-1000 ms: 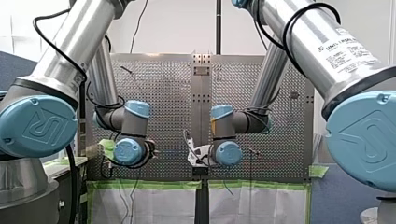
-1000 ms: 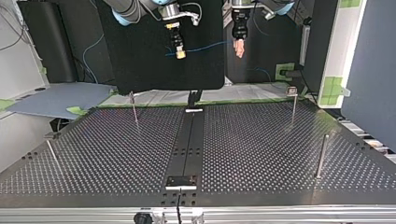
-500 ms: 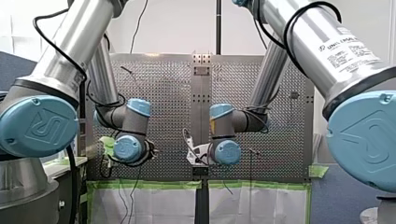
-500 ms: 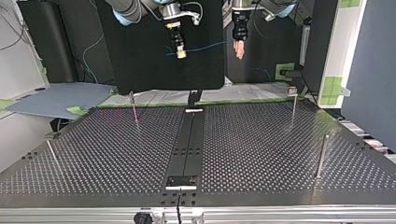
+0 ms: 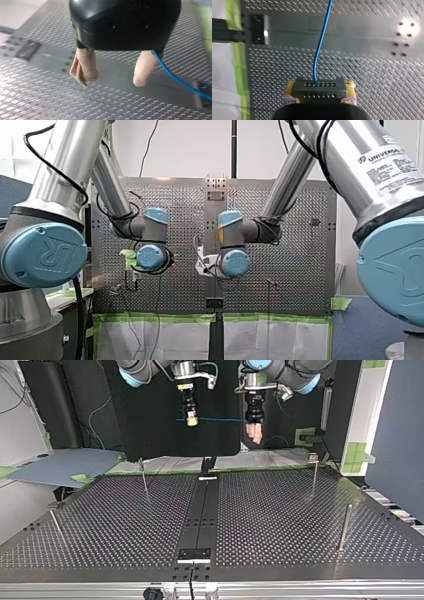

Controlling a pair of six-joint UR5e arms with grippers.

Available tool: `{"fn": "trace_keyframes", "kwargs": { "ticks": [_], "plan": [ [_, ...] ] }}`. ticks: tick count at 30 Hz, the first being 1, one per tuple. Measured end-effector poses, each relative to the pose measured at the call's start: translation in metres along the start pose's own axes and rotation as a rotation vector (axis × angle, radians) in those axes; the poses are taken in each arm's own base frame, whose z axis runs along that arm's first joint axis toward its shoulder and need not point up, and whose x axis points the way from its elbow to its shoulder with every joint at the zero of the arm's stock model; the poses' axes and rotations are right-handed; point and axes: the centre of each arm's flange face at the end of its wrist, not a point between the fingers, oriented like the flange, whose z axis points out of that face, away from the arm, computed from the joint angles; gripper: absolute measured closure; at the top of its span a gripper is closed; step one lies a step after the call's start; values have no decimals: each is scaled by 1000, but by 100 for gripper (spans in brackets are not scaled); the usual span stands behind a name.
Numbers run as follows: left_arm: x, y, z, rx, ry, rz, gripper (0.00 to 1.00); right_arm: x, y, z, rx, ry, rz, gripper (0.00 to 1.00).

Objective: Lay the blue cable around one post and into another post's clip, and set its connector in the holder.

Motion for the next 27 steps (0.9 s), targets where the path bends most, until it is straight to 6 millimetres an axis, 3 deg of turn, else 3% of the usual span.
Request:
{"fn": "trace_keyframes", "kwargs": {
  "ticks": [8,15,27],
  "plan": [
    [-37,-6,8,-32,-44,-95,0,56,13,18,-89,63,93,100],
    [-78,-17,20,-29,-95,-148,0,117,22,31,-121,129,136,100],
    [-153,-34,34,-32,-188,-193,0,216,23,32,-39,225,161,100]
  ]
}}
